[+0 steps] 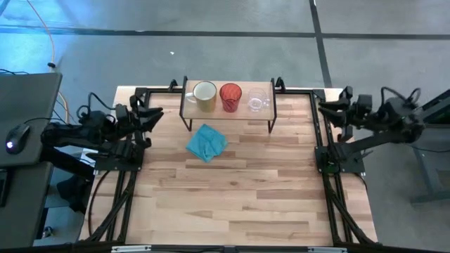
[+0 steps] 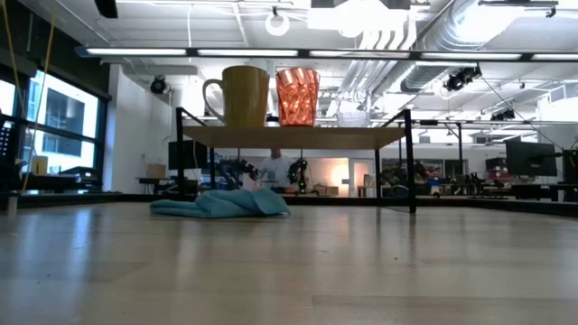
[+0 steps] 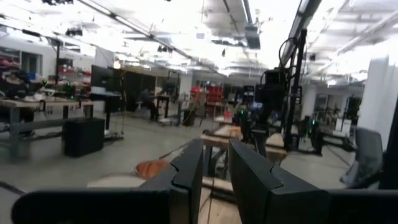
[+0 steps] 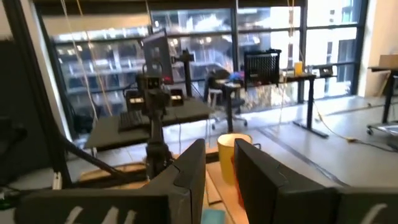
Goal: Stack small to large cups/mugs on shelf
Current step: Return to Home Position
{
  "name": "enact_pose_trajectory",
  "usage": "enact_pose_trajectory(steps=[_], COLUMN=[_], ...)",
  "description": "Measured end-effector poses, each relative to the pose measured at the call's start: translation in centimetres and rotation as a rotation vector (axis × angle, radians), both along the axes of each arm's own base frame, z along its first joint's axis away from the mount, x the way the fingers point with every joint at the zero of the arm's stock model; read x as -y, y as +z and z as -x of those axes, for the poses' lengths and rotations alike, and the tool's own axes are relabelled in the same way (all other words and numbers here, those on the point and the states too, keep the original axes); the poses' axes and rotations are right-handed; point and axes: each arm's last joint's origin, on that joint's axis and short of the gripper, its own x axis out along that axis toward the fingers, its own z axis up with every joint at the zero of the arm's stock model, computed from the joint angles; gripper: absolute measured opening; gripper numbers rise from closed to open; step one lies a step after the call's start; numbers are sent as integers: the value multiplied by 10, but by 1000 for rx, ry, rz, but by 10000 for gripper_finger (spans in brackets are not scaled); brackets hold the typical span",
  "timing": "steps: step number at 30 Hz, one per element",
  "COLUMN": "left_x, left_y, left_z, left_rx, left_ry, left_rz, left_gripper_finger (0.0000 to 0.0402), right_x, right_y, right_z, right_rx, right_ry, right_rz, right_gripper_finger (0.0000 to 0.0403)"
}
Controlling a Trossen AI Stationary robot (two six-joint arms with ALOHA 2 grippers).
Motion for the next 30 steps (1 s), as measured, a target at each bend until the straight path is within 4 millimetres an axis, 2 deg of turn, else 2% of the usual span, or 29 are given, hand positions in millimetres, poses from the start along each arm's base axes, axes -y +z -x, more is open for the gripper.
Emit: enact_pose_trajectory(steps=[7,13,17,22,30], left_x=[1,2,3,3,3], left_y=[-24,-38,-56,-75,-88], left_z=[-9,-13,-17,-20,-15], left_rx=[-65,-129,-183,-200,-203], left_ry=[-42,-105,-112,-123,-118], left_rz=[38,42,45,39,14], left_gripper_finger=[67,67,67,67,67], right_x=[-4,-9,-12,-15,-17], right_y=[-59,-86,-112,-140,-173], right_z=[-13,-24,-37,-50,-56], right_rx=[94,55,-9,7,21], right_ry=[59,109,131,129,119], right_rz=[-43,-38,-38,-1,53], right_gripper_finger=[79,79,79,79,78])
